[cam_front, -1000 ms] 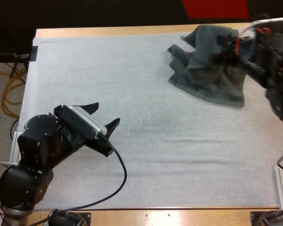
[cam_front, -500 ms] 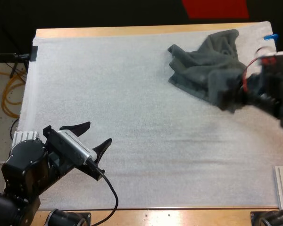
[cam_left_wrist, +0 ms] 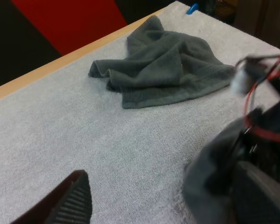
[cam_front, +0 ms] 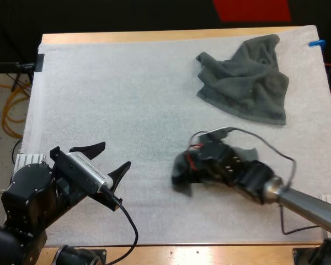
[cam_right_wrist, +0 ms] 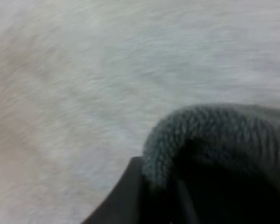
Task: Pick towel from pile fold and stack
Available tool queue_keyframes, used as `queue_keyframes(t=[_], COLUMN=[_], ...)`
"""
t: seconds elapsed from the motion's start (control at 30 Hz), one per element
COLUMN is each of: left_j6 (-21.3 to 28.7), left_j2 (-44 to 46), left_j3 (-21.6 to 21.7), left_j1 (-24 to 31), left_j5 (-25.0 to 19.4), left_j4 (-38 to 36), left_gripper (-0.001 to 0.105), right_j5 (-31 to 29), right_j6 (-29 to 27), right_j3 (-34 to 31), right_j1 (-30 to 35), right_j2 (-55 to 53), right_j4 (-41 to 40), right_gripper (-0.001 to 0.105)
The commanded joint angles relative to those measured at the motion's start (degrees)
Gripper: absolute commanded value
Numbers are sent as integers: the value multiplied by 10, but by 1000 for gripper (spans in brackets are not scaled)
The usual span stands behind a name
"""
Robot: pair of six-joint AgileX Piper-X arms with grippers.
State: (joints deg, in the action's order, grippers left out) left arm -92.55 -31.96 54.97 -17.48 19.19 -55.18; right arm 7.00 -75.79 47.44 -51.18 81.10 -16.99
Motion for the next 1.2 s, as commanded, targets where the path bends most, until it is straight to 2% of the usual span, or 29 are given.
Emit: queue_keyframes(t=[0.0,0.03,0.1,0.17,0.23,0.3,0.43,0.5,0.67,0.73,0.83,0.9,1.1,1.17], left_j6=[2,2,2,2,2,2,2,2,4,11,15,15,15,15], left_j2=[1,1,1,1,1,1,1,1,1,0,0,0,0,0], left_j3=[4,4,4,4,4,4,4,4,2,2,2,2,2,2], left_j1=[-3,-3,-3,-3,-3,-3,-3,-3,-3,-3,-3,-3,-3,-3], left_j5=[-1,-1,-1,-1,-1,-1,-1,-1,-1,-1,-2,-2,-2,-2], left_j4=[7,7,7,7,7,7,7,7,5,0,-3,-3,-3,-3], left_gripper=[61,61,61,61,61,61,61,61,61,61,61,61,61,61], right_j5=[22,38,88,136,162,163,105,68,66,40,-57,-89,-80,-53], right_j6=[3,3,1,-1,0,-7,-49,-74,-101,-122,-157,-186,-231,-236], right_j3=[21,29,58,88,108,128,145,146,146,145,141,139,106,88], right_j1=[-5,-7,-8,-8,-9,-11,-8,1,37,51,73,92,146,160], right_j2=[13,21,50,65,69,66,57,51,49,49,49,49,49,50], right_j4=[19,19,18,18,17,11,-37,-79,-217,-270,-321,-345,-350,-332], right_gripper=[26,32,52,63,63,63,63,63,63,63,63,63,63,63])
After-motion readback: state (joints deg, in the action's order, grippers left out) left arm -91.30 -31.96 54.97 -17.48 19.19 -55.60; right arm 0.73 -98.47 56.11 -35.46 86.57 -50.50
